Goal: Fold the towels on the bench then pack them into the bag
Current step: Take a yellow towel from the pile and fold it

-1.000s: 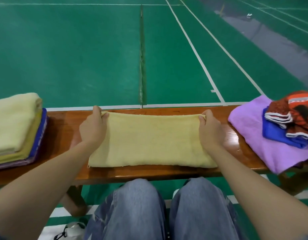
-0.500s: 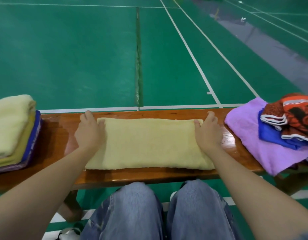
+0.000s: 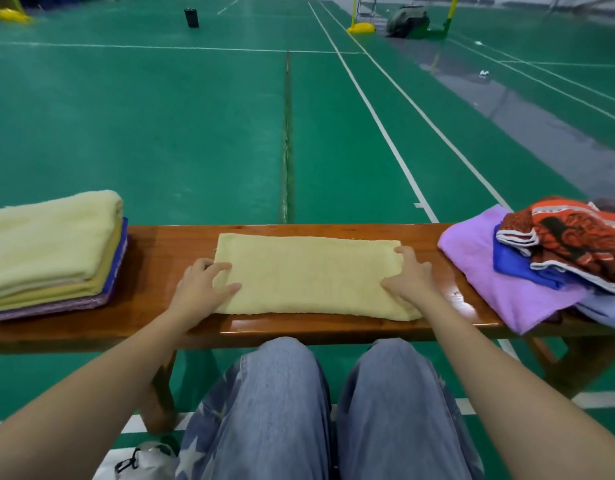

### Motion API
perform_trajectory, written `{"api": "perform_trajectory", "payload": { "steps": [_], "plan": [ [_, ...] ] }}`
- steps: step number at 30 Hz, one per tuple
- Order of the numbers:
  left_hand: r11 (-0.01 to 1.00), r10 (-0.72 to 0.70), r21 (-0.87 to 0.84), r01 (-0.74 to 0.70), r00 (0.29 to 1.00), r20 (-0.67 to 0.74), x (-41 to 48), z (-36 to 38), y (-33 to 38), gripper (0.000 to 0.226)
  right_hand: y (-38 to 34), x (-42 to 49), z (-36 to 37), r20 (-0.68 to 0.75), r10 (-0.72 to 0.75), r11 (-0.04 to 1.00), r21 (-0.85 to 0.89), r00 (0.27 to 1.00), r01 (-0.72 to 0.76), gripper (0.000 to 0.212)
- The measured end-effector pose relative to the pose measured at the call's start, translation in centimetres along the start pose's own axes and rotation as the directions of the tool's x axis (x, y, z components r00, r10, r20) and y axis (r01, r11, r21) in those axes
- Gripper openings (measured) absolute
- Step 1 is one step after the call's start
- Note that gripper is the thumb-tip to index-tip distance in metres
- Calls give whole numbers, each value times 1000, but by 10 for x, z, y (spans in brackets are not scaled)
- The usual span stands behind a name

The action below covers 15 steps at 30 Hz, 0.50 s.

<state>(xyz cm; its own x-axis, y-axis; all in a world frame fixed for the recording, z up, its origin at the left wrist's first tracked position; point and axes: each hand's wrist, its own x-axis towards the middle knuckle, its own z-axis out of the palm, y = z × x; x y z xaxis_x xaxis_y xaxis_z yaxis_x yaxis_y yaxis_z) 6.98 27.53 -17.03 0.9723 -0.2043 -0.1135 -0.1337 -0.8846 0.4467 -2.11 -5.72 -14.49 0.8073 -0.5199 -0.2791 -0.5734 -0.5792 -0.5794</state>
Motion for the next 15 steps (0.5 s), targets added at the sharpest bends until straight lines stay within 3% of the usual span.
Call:
{"api": "perform_trajectory", "payload": {
  "steps": [3, 7, 10, 15],
  "plan": [
    [1000, -5, 11, 5, 998, 55, -4, -5, -2, 56, 2, -1, -5, 68, 27, 988, 148, 997, -37, 72],
    [1000, -7, -14, 9, 994, 113, -6, -8, -3, 60, 0, -5, -11, 159, 46, 887, 447, 986, -113, 55],
    [1000, -6, -24, 10, 991, 135, -7, -8, -3, 62, 2, -7, -15, 185, 19, 883, 457, 983, -103, 47],
    [999, -7, -43, 13, 990, 140, -8, -8, -4, 62, 0, -13, -21, 149, -11, 913, 405, 989, -51, 55]
  ]
}}
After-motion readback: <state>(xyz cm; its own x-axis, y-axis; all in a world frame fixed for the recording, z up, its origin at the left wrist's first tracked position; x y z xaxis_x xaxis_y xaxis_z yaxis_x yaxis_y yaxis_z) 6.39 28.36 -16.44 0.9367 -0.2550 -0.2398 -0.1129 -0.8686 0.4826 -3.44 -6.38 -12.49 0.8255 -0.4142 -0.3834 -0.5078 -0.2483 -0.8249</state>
